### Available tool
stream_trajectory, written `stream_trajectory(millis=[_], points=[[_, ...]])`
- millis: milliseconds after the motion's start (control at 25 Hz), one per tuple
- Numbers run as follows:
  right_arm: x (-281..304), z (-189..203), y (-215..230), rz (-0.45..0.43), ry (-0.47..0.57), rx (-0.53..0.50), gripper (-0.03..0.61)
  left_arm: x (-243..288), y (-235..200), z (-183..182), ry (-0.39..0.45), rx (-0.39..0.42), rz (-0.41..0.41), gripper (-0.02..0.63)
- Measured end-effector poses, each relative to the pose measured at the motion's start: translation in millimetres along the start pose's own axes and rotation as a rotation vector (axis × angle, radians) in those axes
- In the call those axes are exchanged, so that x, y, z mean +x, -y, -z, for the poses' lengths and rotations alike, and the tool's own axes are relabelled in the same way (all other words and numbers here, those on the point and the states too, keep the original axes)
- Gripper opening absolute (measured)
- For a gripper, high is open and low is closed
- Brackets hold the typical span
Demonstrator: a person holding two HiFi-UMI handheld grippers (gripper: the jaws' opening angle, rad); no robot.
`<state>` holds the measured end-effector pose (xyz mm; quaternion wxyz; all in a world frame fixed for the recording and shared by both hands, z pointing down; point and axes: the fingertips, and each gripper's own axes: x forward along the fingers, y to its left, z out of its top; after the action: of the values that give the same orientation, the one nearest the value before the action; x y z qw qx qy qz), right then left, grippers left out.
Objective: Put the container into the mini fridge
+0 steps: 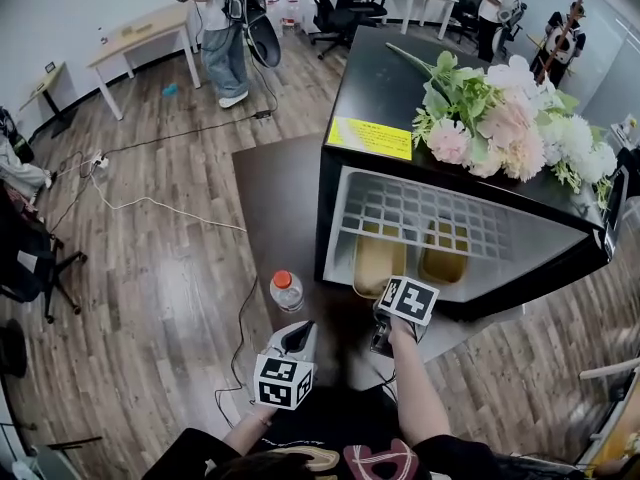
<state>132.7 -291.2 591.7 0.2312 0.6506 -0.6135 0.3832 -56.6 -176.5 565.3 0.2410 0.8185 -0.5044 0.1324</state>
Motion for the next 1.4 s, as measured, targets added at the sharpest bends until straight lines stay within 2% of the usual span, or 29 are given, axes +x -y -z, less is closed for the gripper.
stream_trajectory(millis=[240, 480, 960, 1400], points=[[10.9, -6.7, -2.4, 0.003, 0.001, 0.02, 0.017, -0.4, -5.7, 2.5, -0.002, -0.02, -0.022, 0.008], [18.0, -16.5, -7.9, -0.012, 0.007, 0.009, 0.017, 1.1, -10.3, 4.3, -0.004, -0.035, -0.045, 0.008], [31.4, -28.7, -7.6, 0.015, -0.005, -0.019, 0.017, -0.4, -20.4, 8.2, 0.004, -0.067, -0.106, 0.008], [37.1, -36.3, -8.7, 0.003, -0.006, 0.006, 0.021, -1.3, -23.9, 4.1, 0.021, -0.072, -0.14, 0.008]])
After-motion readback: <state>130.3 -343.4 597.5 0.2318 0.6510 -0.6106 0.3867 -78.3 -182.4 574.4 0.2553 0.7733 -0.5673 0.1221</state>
